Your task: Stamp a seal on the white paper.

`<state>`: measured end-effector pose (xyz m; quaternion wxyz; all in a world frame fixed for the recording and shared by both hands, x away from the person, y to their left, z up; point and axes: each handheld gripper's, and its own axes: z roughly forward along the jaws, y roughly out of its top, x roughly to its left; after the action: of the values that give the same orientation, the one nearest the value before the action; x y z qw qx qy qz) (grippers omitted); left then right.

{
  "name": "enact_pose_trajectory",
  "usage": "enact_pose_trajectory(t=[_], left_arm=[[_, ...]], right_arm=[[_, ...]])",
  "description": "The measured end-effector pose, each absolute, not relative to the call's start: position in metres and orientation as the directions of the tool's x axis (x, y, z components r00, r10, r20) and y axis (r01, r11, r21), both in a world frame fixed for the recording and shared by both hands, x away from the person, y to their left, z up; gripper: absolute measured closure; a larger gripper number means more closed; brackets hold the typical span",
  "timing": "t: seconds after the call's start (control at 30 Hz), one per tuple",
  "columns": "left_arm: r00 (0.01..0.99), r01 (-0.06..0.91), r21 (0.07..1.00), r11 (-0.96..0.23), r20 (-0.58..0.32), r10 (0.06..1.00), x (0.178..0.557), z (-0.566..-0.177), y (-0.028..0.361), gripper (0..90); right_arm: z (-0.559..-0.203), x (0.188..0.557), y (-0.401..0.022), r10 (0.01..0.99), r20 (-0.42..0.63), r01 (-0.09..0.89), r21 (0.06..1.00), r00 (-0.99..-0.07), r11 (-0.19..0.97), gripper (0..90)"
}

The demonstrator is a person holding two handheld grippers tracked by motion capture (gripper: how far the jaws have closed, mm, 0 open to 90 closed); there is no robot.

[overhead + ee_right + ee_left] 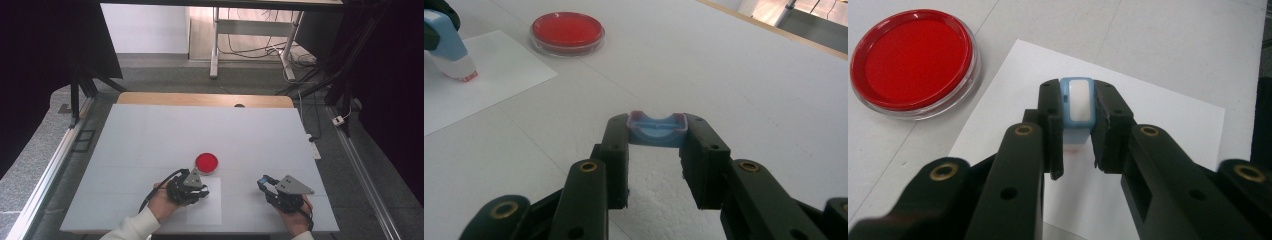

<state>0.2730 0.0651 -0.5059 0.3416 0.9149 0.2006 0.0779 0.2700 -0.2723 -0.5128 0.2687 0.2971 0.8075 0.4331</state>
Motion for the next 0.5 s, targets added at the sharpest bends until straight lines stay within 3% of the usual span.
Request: enact_pose_trajectory(t=[0.5], left_arm=[[0.911, 0.31, 0.619, -0.721, 0.023, 0.411, 0.274, -0.5016, 0.0593, 76.6]], right_arm=[[-0.513, 0.2701, -0.2714, 0.712, -0.181, 0.246, 0.857, -0.679, 0.453, 64.7]])
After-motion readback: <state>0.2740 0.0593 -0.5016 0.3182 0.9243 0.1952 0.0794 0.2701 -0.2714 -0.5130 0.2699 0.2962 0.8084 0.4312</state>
